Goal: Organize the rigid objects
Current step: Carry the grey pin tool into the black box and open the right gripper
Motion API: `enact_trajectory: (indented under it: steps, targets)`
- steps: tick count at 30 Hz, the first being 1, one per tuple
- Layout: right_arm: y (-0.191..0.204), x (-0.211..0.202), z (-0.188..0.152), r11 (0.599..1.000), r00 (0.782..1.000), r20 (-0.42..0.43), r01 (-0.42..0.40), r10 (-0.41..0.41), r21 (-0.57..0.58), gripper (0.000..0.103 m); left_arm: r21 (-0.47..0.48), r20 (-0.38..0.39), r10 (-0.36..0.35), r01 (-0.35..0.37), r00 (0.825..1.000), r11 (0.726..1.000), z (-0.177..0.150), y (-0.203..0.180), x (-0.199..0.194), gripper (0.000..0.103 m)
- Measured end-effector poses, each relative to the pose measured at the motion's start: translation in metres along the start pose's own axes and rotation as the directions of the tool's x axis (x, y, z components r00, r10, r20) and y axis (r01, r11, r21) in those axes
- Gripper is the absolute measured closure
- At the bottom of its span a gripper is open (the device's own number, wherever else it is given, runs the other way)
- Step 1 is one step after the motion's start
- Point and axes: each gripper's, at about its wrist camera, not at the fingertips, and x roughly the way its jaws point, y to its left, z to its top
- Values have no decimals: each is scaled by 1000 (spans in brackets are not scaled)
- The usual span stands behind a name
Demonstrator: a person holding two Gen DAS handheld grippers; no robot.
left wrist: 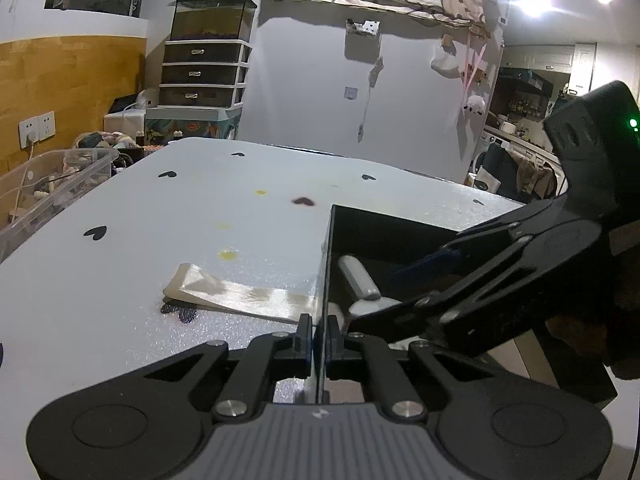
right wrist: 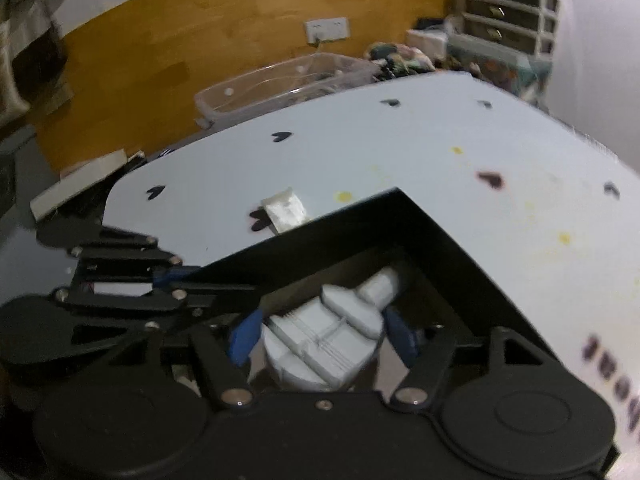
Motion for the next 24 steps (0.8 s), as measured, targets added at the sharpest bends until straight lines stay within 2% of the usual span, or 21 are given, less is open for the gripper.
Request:
enact_trajectory:
  steps: [3, 8, 15, 19, 24]
  targets:
    - [-2, -7, -2, 1000, 1000, 25, 2, -3, 28, 19, -5, -2, -1, 1, 1000, 1000, 0, 1, 0, 98]
    - [0, -19, -5, 999, 1000, 22, 8, -9, 47, 20, -11, -4, 6, -6, 1000, 1000, 1, 0, 0, 98]
    - [7, -49, -12, 998, 998, 61, 31, -34, 50, 19, -9, -7, 12, -12, 1000, 1000, 3, -2, 1, 98]
    - [13, -68, -19, 996, 994, 86, 69, -74, 63, 13, -12, -6, 12, -12, 1000, 1000, 3, -2, 1, 98]
    - [21, -93, -32, 991, 984, 123, 120, -127, 63, 11, -9, -6, 16, -16, 1000, 1000, 3, -1, 1, 98]
